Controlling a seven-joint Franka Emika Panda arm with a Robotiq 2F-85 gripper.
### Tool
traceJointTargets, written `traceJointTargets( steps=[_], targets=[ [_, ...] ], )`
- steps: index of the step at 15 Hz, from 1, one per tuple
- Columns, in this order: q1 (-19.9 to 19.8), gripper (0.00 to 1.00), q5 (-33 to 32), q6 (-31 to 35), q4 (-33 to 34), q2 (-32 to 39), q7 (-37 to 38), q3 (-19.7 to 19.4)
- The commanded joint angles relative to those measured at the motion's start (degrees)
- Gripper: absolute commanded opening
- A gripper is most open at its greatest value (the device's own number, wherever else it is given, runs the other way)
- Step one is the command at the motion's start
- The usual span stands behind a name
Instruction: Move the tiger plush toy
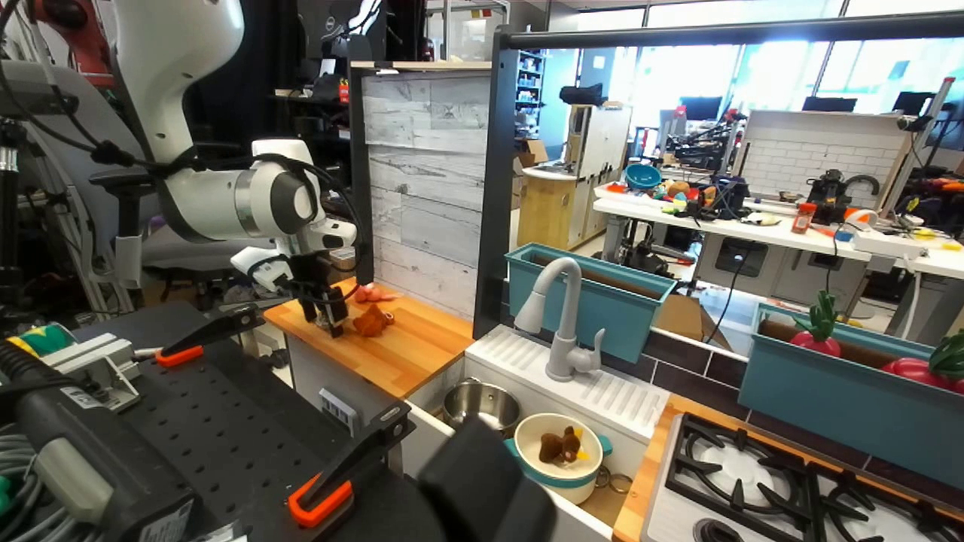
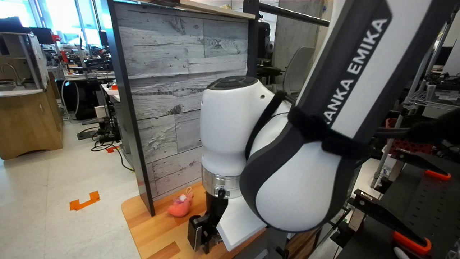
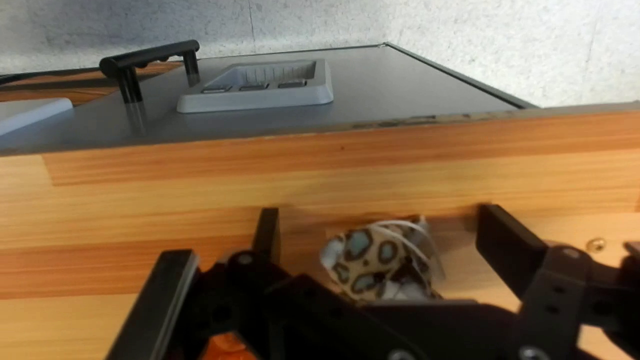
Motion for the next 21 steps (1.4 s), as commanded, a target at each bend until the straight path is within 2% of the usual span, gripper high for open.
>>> traceJointTargets(
  steps=[1, 3, 4, 5, 8, 12, 15, 21],
  targets=[
    [3.3, 1.00, 3.1, 0.4, 4.5, 3.0, -1.7, -3.1],
    [3.8, 1.00, 3.7, 0.2, 5.7, 3.7, -2.6, -3.4],
    [4.1, 0.75, 3.9, 0.0, 6.2, 4.0, -2.8, -3.6],
    [4.1, 0.74, 4.1, 0.0, 6.5, 4.2, -3.1, -3.5],
    [4.8, 0.49, 4.5, 0.0, 7.0, 4.4, -4.0, -3.9],
    [6.3, 0.22, 3.8, 0.6, 5.1, 3.4, -5.3, -5.7],
    [5.3, 0.01, 4.2, 1.4, 3.4, 1.8, -8.0, -4.1],
    [3.1, 0.00, 5.1, 5.8, -5.9, -4.9, -15.2, -0.7]
  ],
)
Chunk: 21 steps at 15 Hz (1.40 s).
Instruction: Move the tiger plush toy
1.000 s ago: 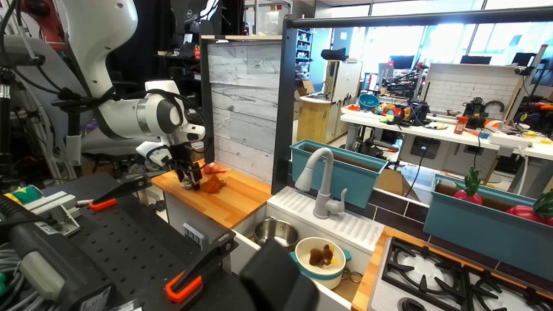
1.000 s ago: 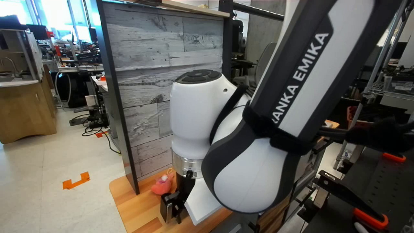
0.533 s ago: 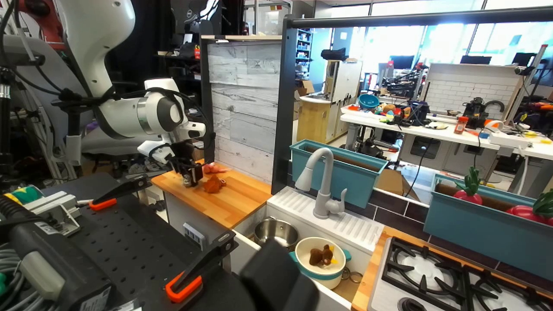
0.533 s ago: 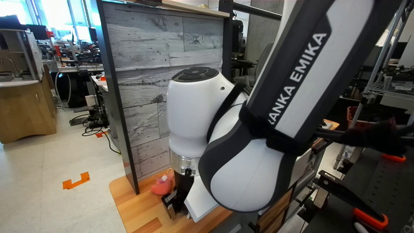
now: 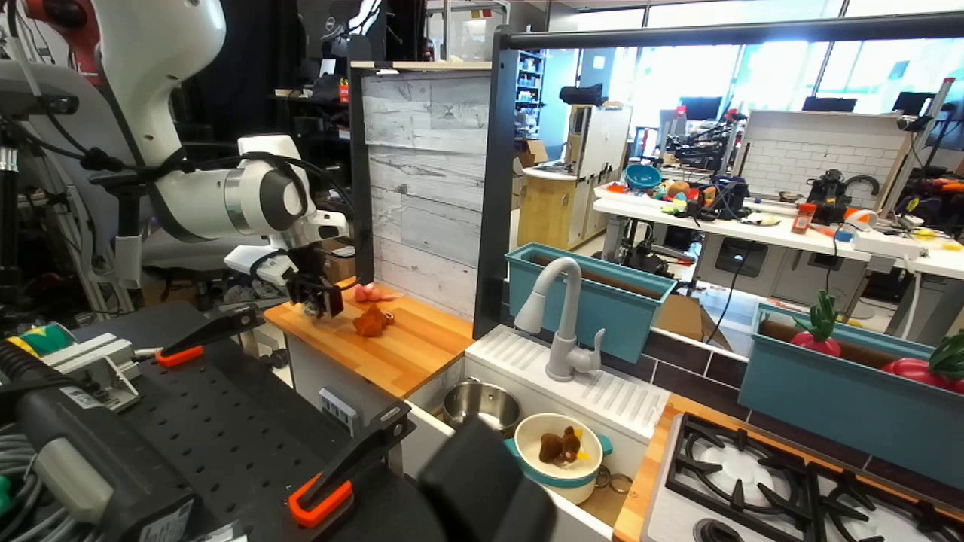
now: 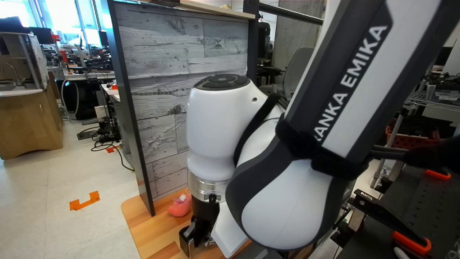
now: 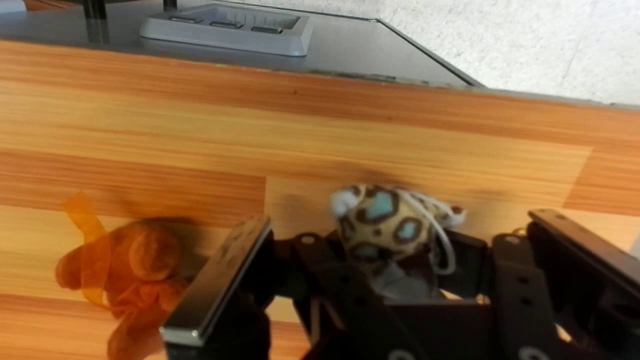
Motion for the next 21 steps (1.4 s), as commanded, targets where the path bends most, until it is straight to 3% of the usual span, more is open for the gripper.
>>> traceJointTargets(
  steps=[1, 7, 12, 16, 21],
  targets=[
    [-1.4, 0.00, 3.0, 3.4, -9.2, -7.0, -5.9, 1.6],
    [-2.5, 0.00, 5.9, 2.7, -20.4, -17.2, -7.0, -1.0],
    [-5.1, 0.00, 6.0, 1.9, -27.1, -23.6, -6.4, -6.4],
    [-8.1, 0.00, 5.6, 1.9, -26.9, -22.5, -5.9, -9.1],
    [-12.4, 0.00, 6.7, 1.6, -24.9, -17.8, -5.9, -8.7]
  ],
)
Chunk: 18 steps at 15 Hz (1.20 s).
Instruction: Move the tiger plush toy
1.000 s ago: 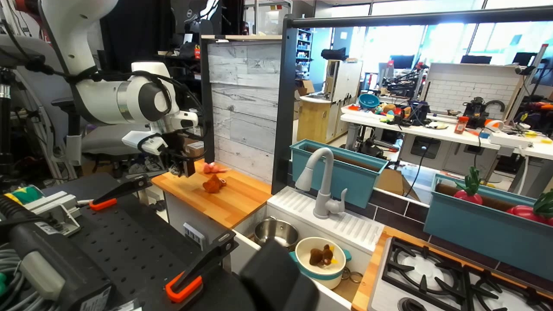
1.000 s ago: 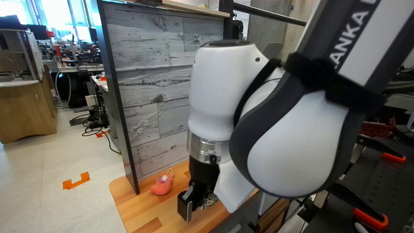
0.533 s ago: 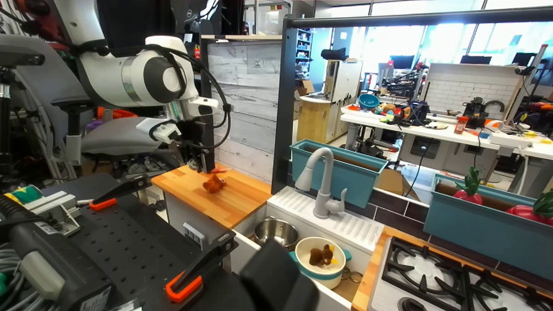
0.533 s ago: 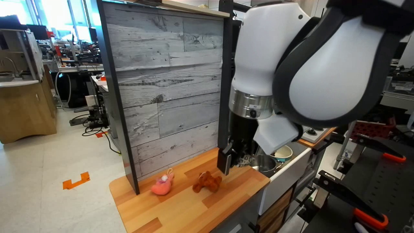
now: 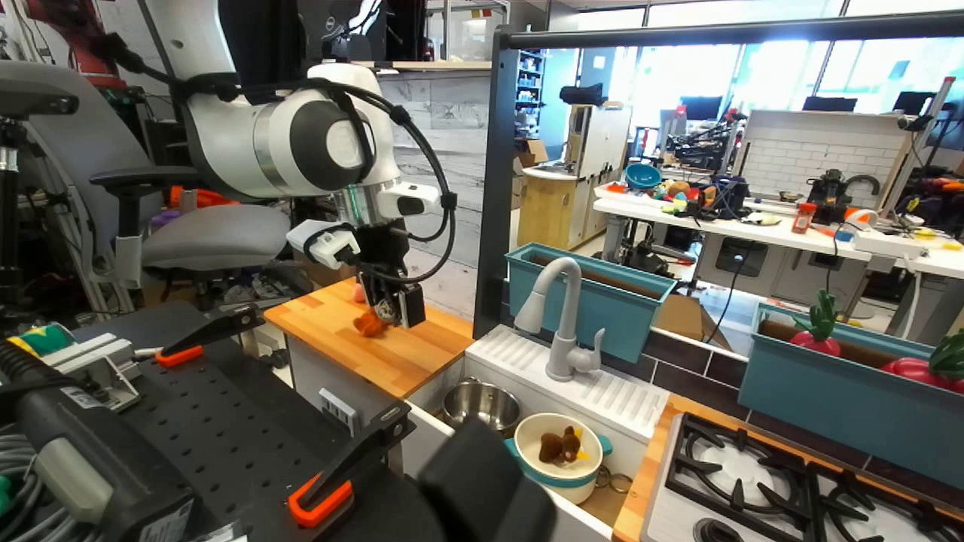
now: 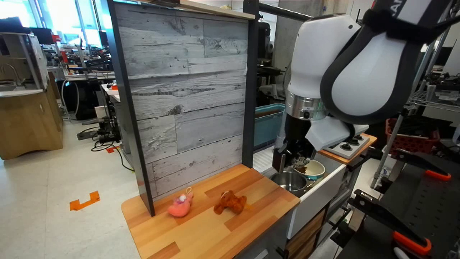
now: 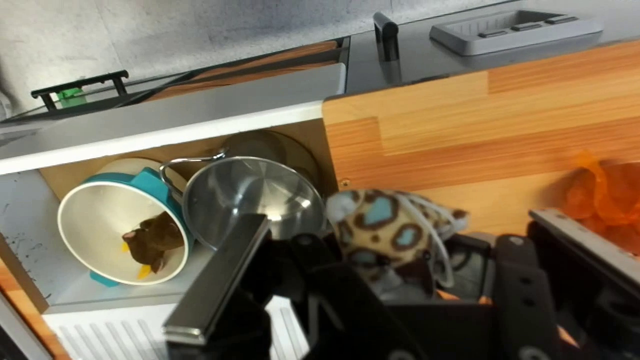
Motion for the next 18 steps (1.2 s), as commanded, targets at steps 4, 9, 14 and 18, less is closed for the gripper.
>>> traceJointTargets(
  steps=[4, 9, 14, 18],
  targets=[
    [-4.4, 0.00, 3.3, -1.1, 4.3, 7.9, -1.5, 1.2],
    [-6.7, 0.00, 4.3, -1.7, 9.3, 13.1, -2.5, 3.8],
    [-6.8, 0.00, 4.6, -2.6, 13.9, 16.7, -2.7, 6.2],
    [-7.0, 0.25, 5.1, -4.7, 17.0, 19.6, -2.6, 6.5]
  ],
)
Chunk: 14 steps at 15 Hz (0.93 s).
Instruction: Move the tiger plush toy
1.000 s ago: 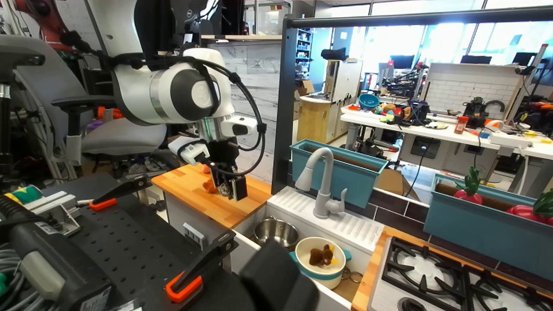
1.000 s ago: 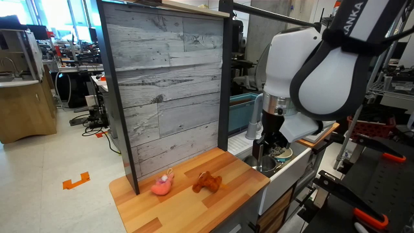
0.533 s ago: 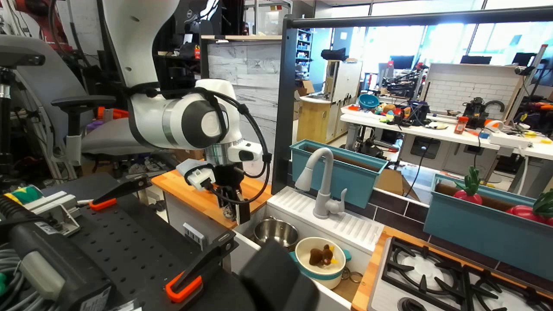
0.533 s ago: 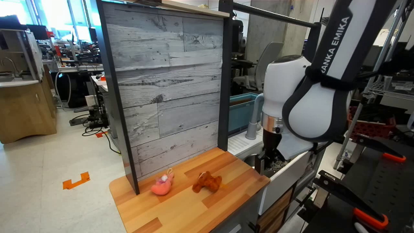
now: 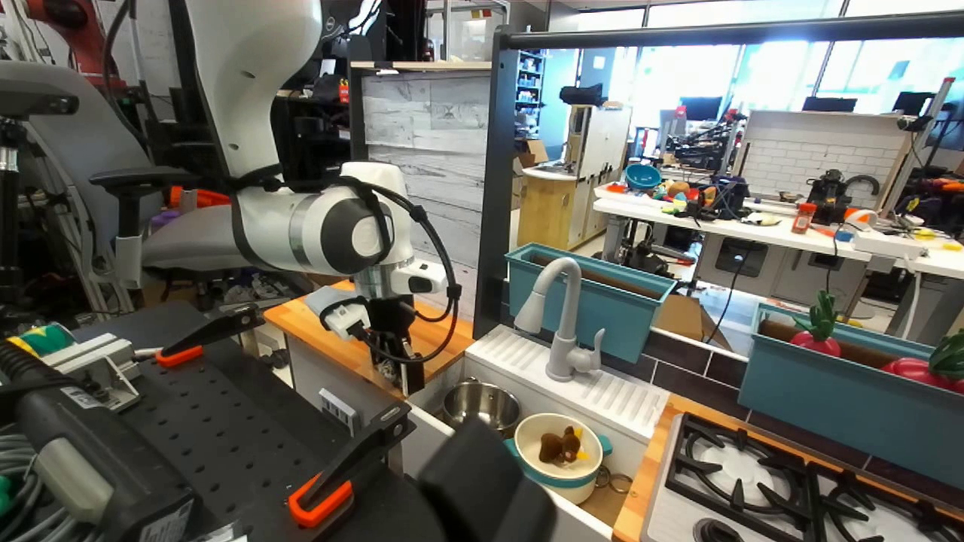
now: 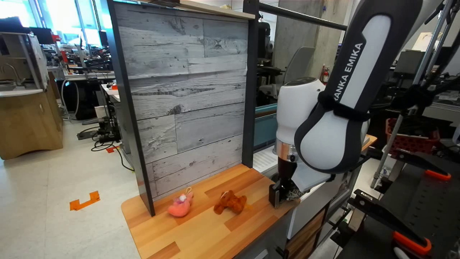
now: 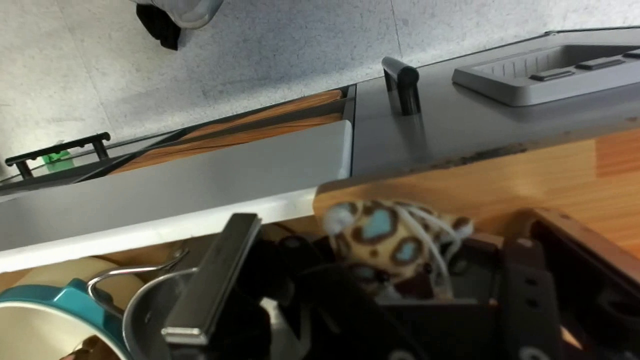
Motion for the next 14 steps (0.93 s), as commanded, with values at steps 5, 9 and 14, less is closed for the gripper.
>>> traceJointTargets(
  steps=[5, 9, 14],
  targets=[
    [0.6, 0.54, 0.3, -3.5, 3.1, -0.2, -4.5, 1.0],
    [1.6, 0.82, 0.1, -4.8, 0.4, -4.8, -6.3, 2.2],
    [1.4, 1.00, 0.2, -9.0, -5.4, -13.2, -6.8, 5.1]
  ],
)
